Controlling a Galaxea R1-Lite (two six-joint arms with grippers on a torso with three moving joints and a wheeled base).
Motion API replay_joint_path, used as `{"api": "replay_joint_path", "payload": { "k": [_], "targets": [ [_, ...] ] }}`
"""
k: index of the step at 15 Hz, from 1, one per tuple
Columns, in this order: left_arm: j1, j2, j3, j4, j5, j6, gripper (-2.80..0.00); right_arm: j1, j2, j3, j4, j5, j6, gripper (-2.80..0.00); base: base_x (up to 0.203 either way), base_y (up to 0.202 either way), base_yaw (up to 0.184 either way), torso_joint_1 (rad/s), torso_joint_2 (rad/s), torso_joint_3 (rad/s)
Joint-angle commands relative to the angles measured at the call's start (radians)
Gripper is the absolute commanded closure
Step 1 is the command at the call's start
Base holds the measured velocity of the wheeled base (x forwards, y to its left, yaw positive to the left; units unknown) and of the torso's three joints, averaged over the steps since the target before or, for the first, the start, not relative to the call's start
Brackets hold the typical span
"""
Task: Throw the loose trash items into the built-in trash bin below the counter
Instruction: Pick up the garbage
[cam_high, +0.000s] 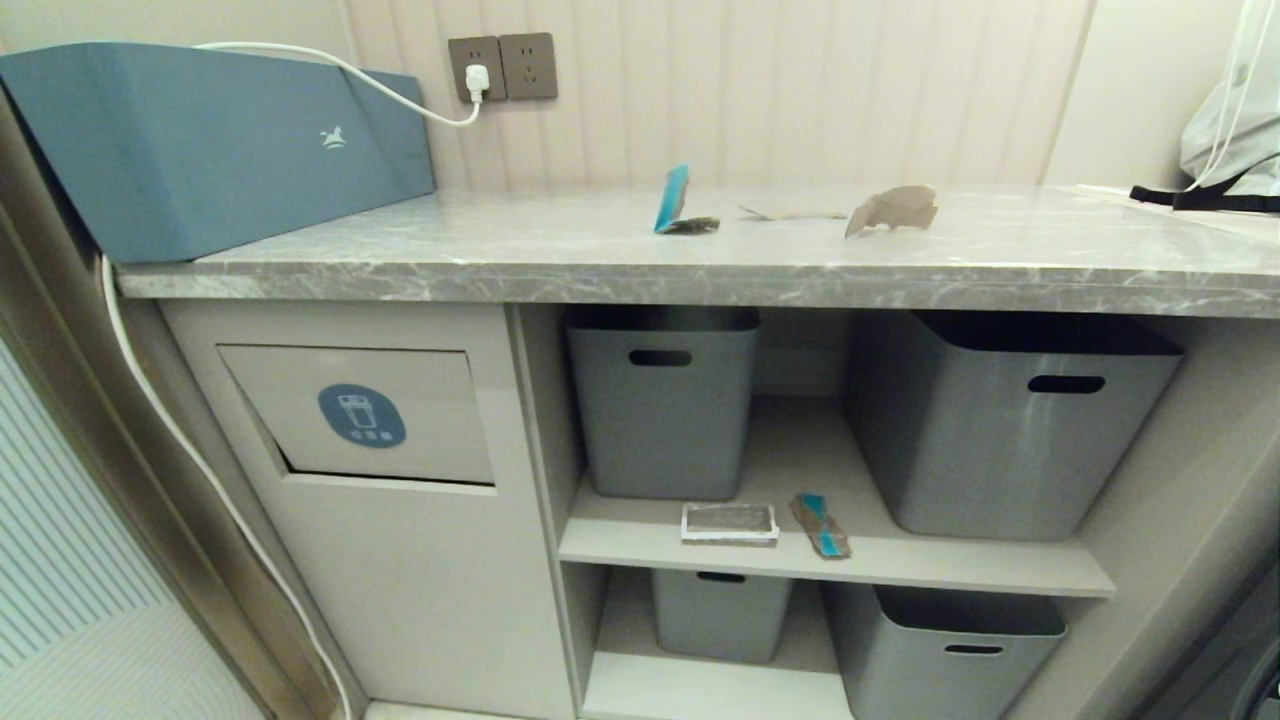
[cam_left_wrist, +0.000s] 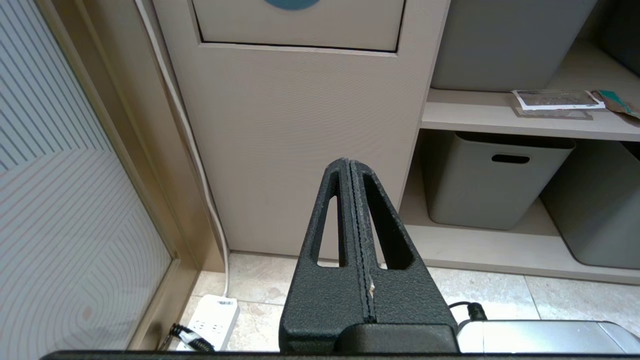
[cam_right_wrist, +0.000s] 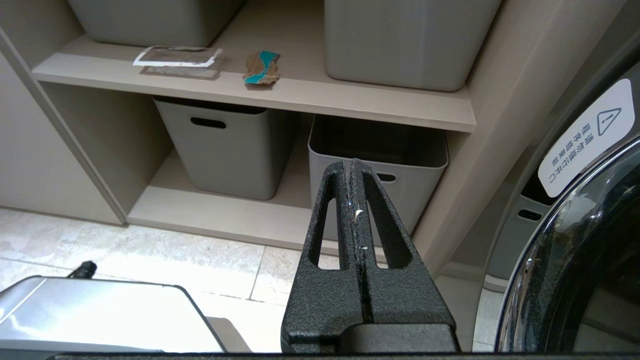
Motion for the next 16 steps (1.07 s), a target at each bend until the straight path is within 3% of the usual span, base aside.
{"api": "replay_joint_path", "payload": {
  "k": [1, 13, 16],
  "targets": [
    [0.0, 0.0, 0.0, 0.001, 0.0, 0.0, 0.0, 0.0, 0.0, 0.0, 0.002, -0.002, 0.004, 0.0, 0.0, 0.0, 0.0, 0.0, 0.0, 0.0],
    [0.0, 0.0, -0.002, 0.001, 0.0, 0.003, 0.0, 0.0, 0.0, 0.0, 0.002, 0.004, -0.029, 0.0, 0.0, 0.0, 0.0, 0.0, 0.0, 0.0],
    [0.0, 0.0, -0.002, 0.001, 0.0, 0.004, 0.0, 0.0, 0.001, 0.001, 0.002, 0.001, -0.033, 0.0, 0.0, 0.0, 0.0, 0.054, -0.25, -0.207]
  ]
}}
